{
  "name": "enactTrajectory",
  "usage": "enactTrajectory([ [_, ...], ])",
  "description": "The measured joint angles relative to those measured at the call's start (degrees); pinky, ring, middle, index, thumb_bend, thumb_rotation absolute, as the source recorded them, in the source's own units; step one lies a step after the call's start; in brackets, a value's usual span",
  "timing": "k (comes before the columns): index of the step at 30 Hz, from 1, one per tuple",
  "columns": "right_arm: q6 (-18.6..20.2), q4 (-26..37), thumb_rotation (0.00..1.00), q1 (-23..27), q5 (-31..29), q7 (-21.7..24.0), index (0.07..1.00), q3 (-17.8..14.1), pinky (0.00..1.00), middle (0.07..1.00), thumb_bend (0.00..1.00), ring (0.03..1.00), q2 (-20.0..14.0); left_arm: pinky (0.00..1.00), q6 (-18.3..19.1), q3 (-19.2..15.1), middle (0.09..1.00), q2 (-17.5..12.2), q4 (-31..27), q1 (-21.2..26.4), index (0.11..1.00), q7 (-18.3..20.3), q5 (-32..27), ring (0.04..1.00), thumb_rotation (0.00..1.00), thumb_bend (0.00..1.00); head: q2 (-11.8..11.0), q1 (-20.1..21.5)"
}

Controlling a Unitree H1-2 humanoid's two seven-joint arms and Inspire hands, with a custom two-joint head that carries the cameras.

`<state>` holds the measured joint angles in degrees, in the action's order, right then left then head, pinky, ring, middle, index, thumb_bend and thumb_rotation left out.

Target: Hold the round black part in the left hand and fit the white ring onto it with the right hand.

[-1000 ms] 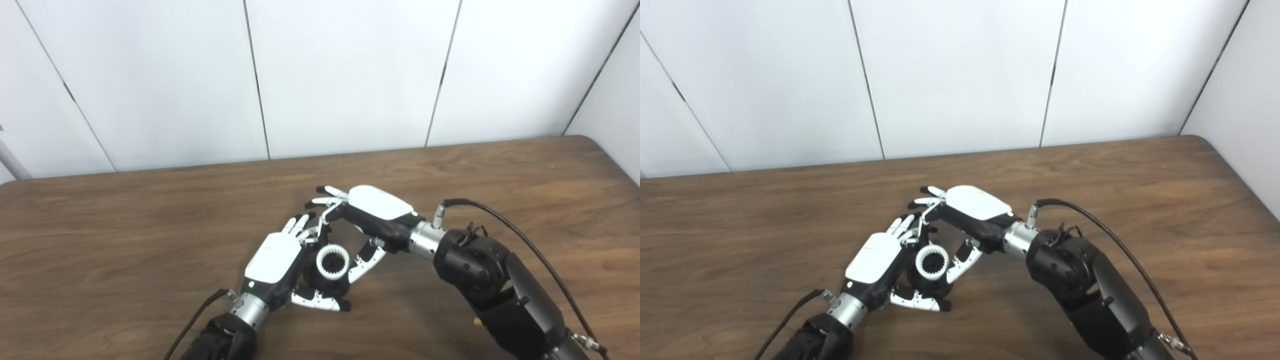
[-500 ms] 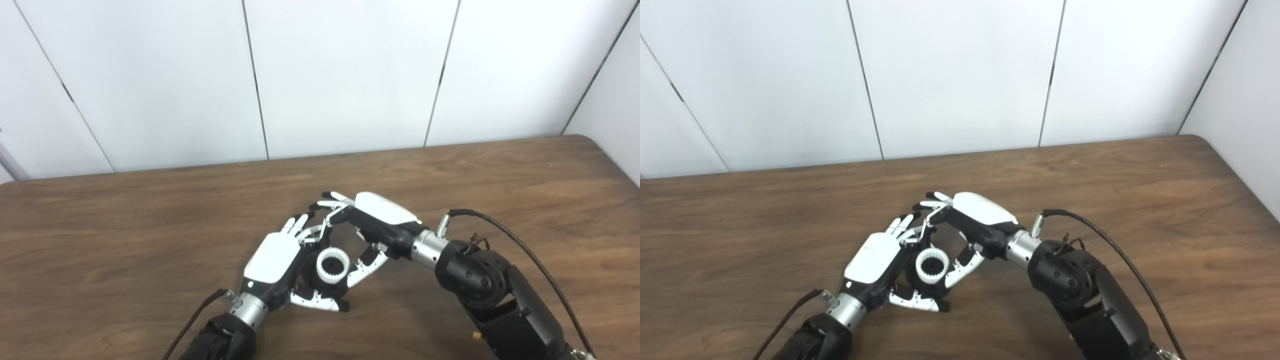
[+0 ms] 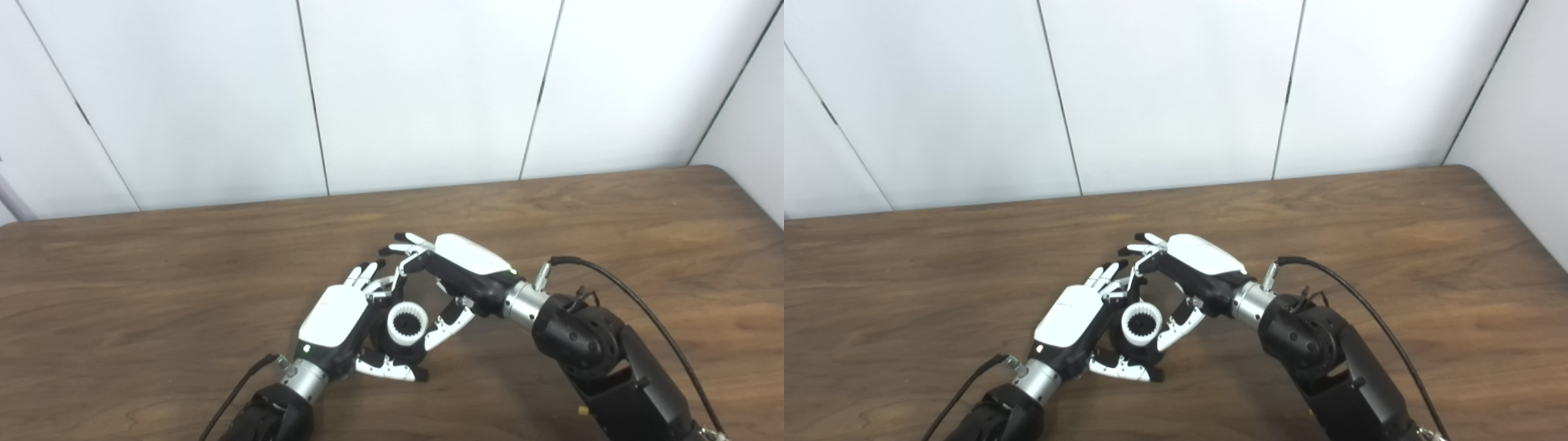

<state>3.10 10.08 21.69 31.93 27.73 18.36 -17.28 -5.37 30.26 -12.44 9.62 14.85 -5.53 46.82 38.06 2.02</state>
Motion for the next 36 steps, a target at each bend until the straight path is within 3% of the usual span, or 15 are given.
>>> enactTrajectory([
  [36, -1.6, -1.6, 0.13, 0.6, 1.0, -0.4, 0.475, 1.5, 0.00, 0.902, 0.52, 1.000, 0.0, 1.00, 0.0, 0.0, 0.873, 0.0, -0.3, -0.2, 0.479, 0.0, 0.0, 0.998, 0.05, 0.52, -0.1, -0.1],
])
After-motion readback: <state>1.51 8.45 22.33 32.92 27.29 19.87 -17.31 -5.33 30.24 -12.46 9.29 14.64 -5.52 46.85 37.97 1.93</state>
